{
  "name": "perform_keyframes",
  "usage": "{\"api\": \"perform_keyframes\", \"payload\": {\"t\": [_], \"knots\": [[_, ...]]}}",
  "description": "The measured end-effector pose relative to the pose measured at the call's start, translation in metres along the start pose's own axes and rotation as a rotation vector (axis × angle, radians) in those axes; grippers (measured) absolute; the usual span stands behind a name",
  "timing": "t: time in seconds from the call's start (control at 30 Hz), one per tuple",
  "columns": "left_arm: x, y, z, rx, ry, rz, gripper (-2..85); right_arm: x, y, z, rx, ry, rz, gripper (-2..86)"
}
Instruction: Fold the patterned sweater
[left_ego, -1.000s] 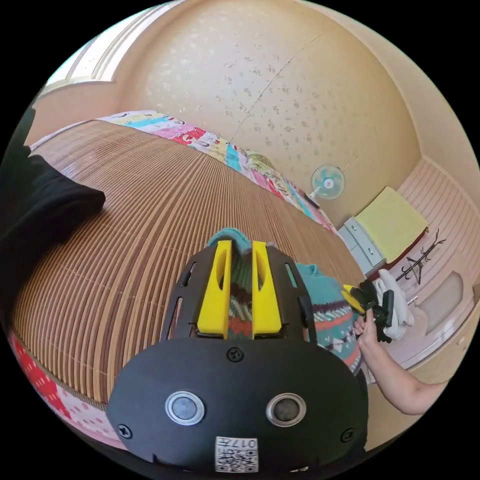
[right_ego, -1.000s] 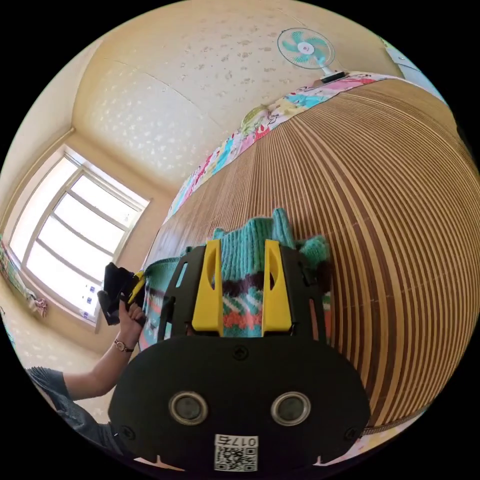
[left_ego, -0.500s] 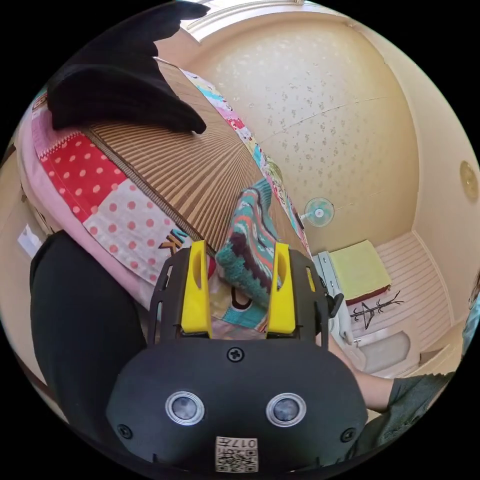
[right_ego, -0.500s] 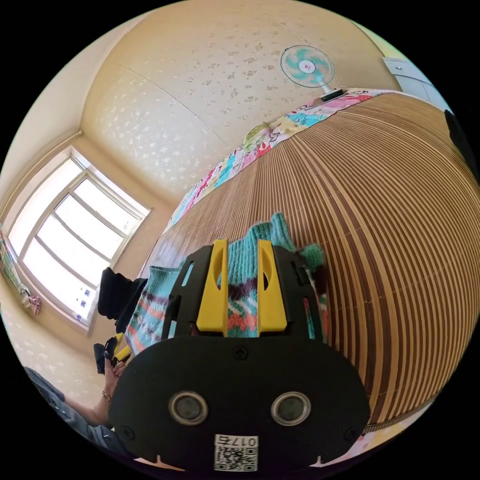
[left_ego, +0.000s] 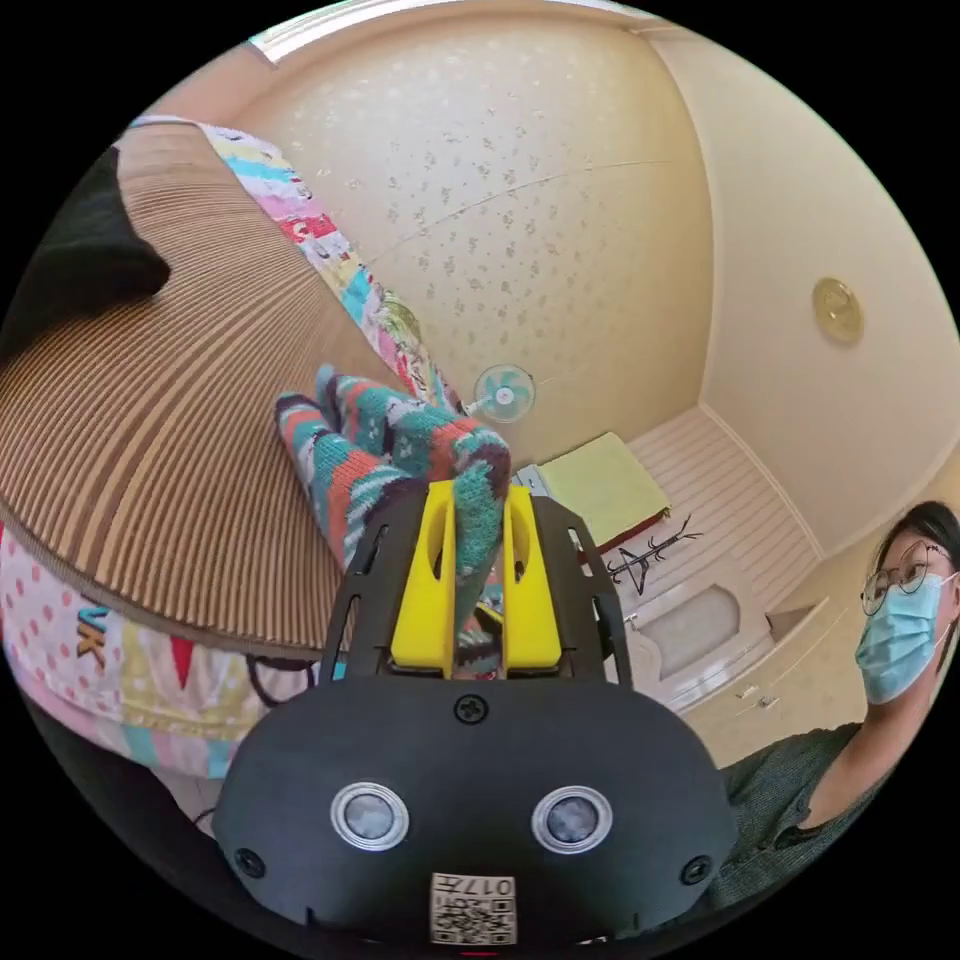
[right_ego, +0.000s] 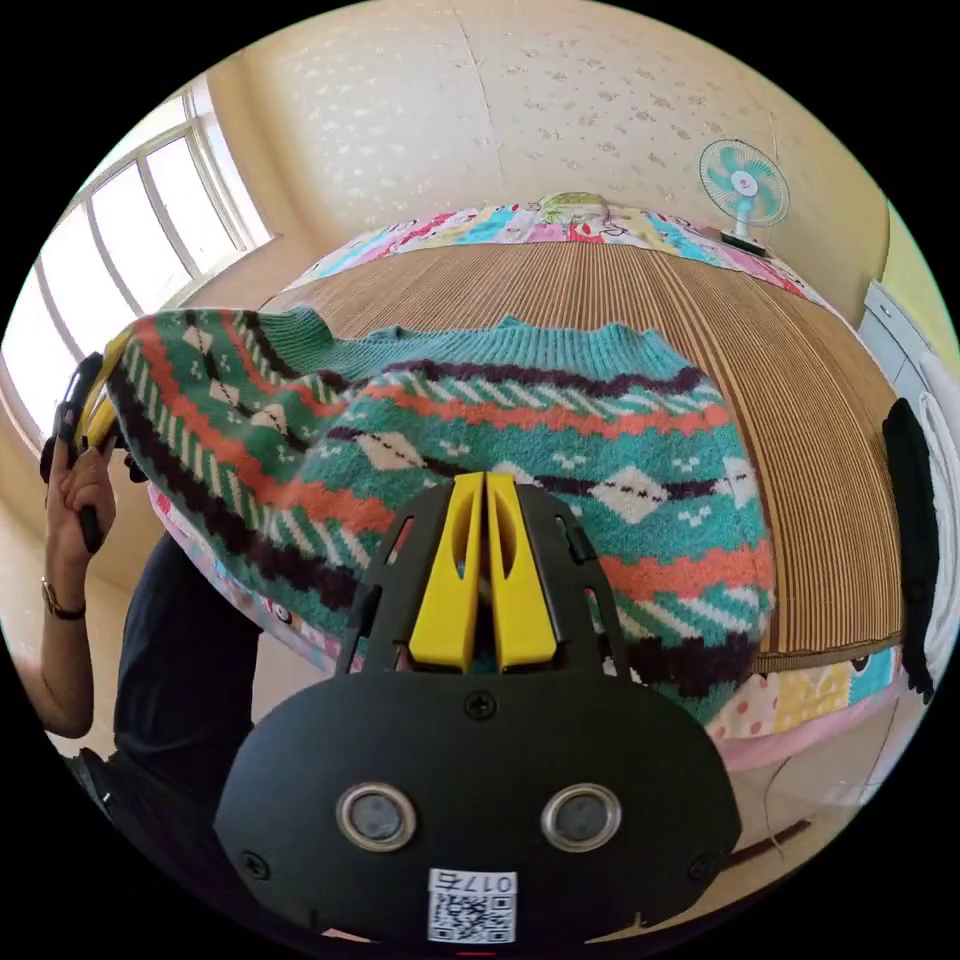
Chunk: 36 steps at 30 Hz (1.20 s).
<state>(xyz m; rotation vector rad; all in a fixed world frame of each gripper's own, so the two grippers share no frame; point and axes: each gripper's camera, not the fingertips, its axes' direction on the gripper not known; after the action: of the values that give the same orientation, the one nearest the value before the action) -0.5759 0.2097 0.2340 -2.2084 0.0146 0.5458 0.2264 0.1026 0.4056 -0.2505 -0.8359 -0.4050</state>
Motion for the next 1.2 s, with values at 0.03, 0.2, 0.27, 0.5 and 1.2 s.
{"api": "perform_keyframes", "payload": {"t": [0.03, 0.2, 0.27, 0.5, 1.2], "knots": [[0.027, -0.006, 0.033, -0.038, 0.030, 0.072, 7.2, 0.008, 0.005, 0.000, 0.031, -0.038, 0.043, 0.8], [0.141, 0.047, 0.181, -0.266, 0.095, 0.375, 7.2, 0.014, 0.003, -0.011, 0.016, -0.037, 0.048, 0.8], [0.161, 0.087, 0.233, -0.378, 0.094, 0.445, 7.7, 0.026, 0.002, -0.038, -0.024, -0.005, 0.090, 0.9], [0.110, 0.153, 0.226, -0.486, 0.139, 0.394, 7.9, 0.122, 0.092, -0.144, 0.010, -0.098, 0.352, 2.2], [-0.106, 0.078, 0.266, -0.602, -0.179, -0.060, 16.3, 0.164, 0.099, -0.216, 0.395, -0.274, 0.539, 12.7]]}}
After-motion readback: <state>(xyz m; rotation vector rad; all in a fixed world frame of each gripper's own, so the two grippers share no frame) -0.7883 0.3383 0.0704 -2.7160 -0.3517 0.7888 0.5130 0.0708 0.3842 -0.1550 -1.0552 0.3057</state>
